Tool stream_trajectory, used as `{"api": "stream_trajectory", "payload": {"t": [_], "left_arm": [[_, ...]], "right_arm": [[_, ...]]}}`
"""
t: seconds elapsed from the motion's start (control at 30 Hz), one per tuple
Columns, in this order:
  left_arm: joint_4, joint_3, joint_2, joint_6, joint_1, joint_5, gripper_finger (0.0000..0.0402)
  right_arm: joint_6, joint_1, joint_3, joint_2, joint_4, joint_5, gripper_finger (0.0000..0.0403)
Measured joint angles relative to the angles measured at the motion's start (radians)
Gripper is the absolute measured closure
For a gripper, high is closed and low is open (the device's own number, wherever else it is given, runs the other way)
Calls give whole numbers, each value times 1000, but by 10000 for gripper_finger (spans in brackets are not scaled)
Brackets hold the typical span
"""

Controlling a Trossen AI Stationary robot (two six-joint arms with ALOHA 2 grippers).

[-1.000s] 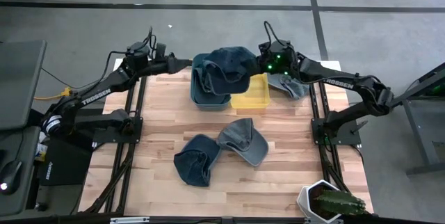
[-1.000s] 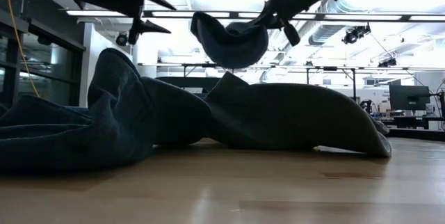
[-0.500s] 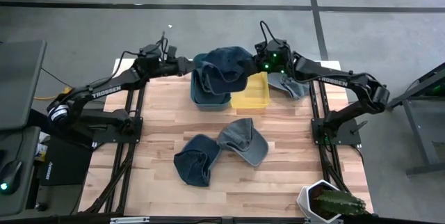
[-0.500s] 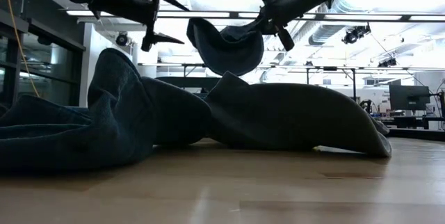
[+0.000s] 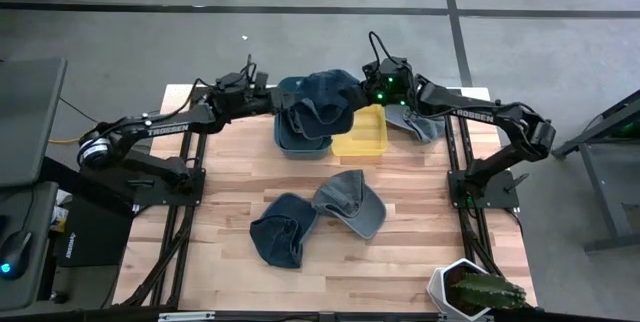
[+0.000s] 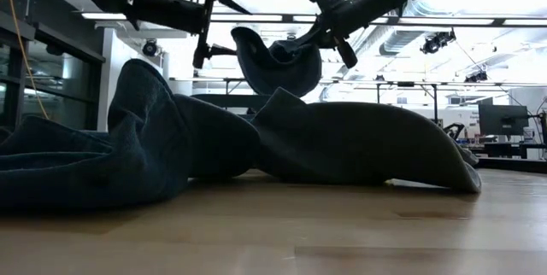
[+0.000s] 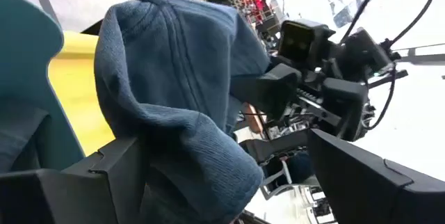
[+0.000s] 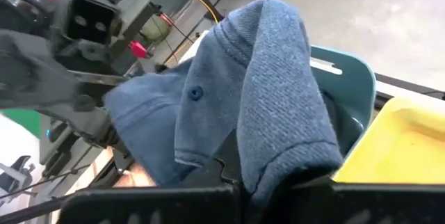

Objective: Pick & Place hat
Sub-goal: Put the top black cap into the blue bin

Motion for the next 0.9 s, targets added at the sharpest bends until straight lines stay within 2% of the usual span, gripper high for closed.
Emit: {"api": "stream_trajectory", "payload": {"t": [0.2,0.67,0.9], "left_arm": [[0,0,39,-22,-6,11,73],[2,0,38,-18,-4,17,73],[5,0,38,36,-4,-44,73]], "right_arm": [[0,0,0,-1,6,-3,400],[3,0,1,-1,68,-43,400],[-2,-1,3,-4,89,-46,400]]}}
